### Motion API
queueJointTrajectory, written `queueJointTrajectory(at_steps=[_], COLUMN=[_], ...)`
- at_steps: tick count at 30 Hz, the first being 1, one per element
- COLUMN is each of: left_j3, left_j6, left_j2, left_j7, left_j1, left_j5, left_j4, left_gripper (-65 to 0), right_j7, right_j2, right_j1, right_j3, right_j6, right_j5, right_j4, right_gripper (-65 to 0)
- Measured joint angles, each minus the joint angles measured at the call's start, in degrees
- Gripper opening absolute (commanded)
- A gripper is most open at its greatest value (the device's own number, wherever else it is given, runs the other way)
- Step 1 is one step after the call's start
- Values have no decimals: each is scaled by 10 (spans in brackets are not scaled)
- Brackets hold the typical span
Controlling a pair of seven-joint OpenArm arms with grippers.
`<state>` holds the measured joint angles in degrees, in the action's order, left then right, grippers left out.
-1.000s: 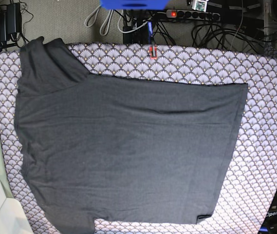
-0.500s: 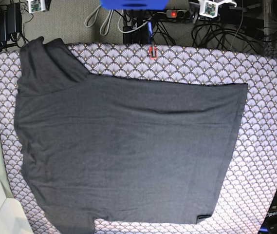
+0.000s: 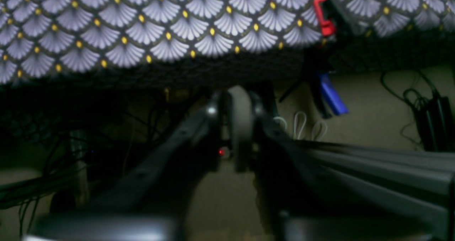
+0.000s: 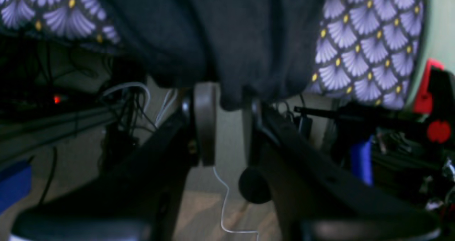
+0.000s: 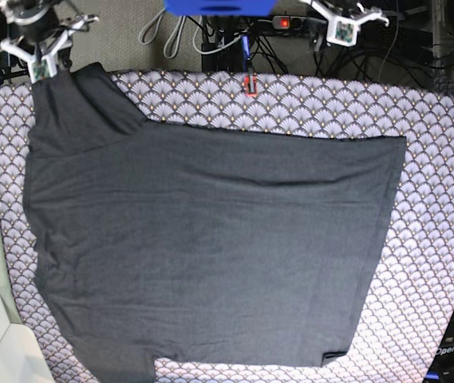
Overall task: Fold the T-shirt properly
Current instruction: 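Move both grippers down to the collar-end corners of the grey T-shirt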
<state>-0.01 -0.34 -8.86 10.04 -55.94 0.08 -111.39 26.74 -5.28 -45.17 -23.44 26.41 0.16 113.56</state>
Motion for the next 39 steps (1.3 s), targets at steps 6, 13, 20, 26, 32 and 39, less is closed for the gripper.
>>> queueJointTrajectory(at_steps=[6, 13, 20, 26, 32, 39], left_j3=[-2, -2, -2, -2, -2, -2], left_j6=[0, -1, -1, 0, -1, -1], left_j2=[1, 1, 2, 2, 1, 1], left_j7=[14, 16, 16, 16, 16, 16], left_j1=[12, 29, 52, 65, 63, 63], left_j5=[0, 0, 0, 0, 0, 0], left_j4=[0, -1, -1, -7, -8, -8], left_gripper=[-364, -367, -366, -366, -367, -366], right_j7=[60, 82, 78, 79, 82, 78], right_j2=[14, 29, 32, 34, 34, 28], right_j1=[56, 70, 85, 102, 100, 101], right_j3=[-23, 2, 2, -2, -2, -2], right_j6=[53, 58, 59, 59, 59, 59], right_j5=[-3, -4, -5, -7, -7, -7], right_j4=[0, -1, -1, -4, -5, -5], right_gripper=[-502, -502, -502, -498, -422, -361])
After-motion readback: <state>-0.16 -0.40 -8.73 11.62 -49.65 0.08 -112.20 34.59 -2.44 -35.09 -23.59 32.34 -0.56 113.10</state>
